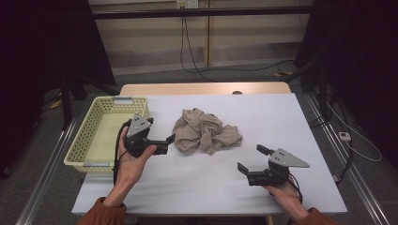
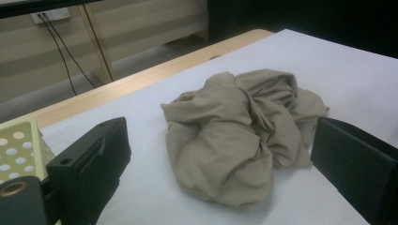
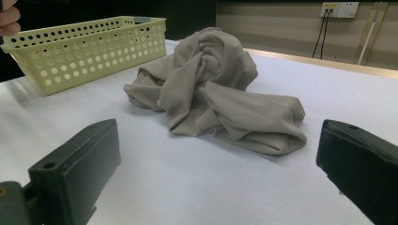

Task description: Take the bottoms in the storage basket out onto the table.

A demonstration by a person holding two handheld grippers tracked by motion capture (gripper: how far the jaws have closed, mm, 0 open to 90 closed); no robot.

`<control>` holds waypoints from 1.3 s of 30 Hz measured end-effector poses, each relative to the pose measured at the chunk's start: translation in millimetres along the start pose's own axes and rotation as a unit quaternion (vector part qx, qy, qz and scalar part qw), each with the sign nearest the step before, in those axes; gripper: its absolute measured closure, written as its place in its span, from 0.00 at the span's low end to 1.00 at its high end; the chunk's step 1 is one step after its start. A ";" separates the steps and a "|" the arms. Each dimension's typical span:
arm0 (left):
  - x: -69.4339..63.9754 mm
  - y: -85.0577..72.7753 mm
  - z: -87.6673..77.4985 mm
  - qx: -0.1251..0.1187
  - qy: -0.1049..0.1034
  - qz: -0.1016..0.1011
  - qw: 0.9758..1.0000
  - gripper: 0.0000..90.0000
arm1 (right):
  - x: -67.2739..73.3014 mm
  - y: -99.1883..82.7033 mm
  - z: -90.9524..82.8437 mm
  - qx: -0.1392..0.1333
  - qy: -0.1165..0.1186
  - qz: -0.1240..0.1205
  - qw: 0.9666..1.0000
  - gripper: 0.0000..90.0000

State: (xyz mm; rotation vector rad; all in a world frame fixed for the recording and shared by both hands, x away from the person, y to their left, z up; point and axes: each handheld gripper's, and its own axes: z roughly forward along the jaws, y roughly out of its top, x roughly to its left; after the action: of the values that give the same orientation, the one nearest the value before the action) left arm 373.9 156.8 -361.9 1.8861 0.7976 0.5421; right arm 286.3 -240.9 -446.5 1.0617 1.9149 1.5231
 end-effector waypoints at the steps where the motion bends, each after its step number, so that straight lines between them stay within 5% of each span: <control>1: 0.5 -1.2 -1.7 -0.004 -0.004 -0.002 1.000 0.05 | 0.0 -0.1 0.1 0.000 0.000 0.000 1.000 0.00; 21: -1.9 -28.6 -30.4 0.003 0.025 -0.005 1.000 0.07 | 1.3 -0.2 0.6 0.004 -0.001 -0.003 1.000 0.00; 39: -13.9 -56.6 -46.4 0.027 0.025 -0.012 0.999 0.09 | 2.2 -0.3 0.7 0.004 0.000 -0.005 1.000 0.00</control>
State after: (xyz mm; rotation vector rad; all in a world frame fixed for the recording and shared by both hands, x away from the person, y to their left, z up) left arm 316.9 192.3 -394.0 1.9172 0.8737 0.5591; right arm 285.5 -238.7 -446.7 1.0543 1.9256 1.5105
